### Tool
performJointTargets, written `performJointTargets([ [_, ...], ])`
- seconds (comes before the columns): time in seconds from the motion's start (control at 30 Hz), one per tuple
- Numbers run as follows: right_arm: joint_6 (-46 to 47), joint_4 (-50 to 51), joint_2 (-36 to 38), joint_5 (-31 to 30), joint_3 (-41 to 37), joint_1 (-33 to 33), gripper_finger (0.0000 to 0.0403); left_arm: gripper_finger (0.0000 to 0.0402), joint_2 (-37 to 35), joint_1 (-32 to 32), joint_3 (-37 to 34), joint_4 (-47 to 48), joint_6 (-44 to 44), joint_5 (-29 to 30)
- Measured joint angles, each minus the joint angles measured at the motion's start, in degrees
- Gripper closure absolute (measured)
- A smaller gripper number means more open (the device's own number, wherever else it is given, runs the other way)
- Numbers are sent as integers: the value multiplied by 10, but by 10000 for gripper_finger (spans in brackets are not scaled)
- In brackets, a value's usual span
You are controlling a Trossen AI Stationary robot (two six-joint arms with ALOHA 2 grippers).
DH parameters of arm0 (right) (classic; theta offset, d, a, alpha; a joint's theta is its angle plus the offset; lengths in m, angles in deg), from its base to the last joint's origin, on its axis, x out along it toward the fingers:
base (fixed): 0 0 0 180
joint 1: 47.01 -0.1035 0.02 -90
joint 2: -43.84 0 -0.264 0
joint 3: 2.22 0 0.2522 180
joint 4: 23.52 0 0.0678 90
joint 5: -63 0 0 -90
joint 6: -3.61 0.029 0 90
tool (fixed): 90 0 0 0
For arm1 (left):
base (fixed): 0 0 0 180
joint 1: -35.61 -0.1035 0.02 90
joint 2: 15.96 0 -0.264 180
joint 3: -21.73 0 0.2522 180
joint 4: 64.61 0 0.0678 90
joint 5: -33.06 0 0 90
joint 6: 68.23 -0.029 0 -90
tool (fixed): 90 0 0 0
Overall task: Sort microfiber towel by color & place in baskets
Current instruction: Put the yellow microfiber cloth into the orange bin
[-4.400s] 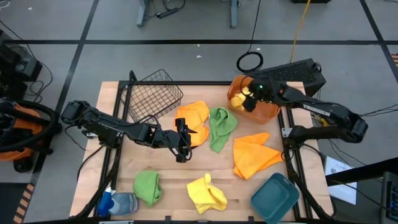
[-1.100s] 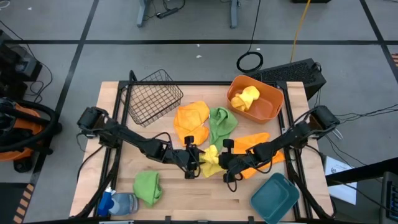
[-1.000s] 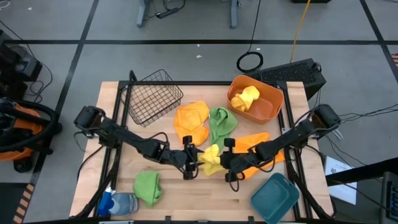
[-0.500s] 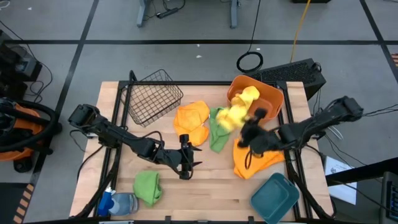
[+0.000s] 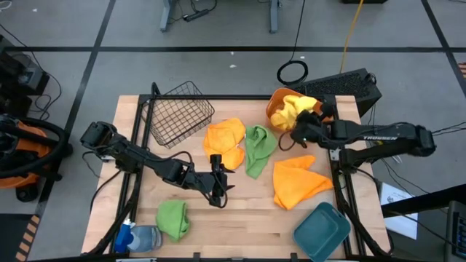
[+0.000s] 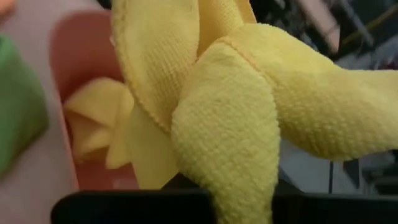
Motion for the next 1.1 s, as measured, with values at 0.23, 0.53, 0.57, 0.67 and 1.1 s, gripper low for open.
performJointTargets([
  [0.23, 6, -33, -8, 20, -34, 48, 394, 162, 0, -11, 0, -2, -2, -1],
  [0.53, 54, -25, -62, 65, -36, 76, 393, 162, 0, -33, 0, -12, -1, -2],
  [0.57, 61, -24, -69, 73, -38, 81, 393, 162, 0, -34, 0, -12, -1, -2],
  [0.67, 89, -24, -92, 75, -53, 94, 393, 162, 0, -35, 0, -12, 0, -2],
  [1.1, 86, -47, -125, 97, -89, 115, 345, 162, 0, -38, 0, -12, 3, -2],
])
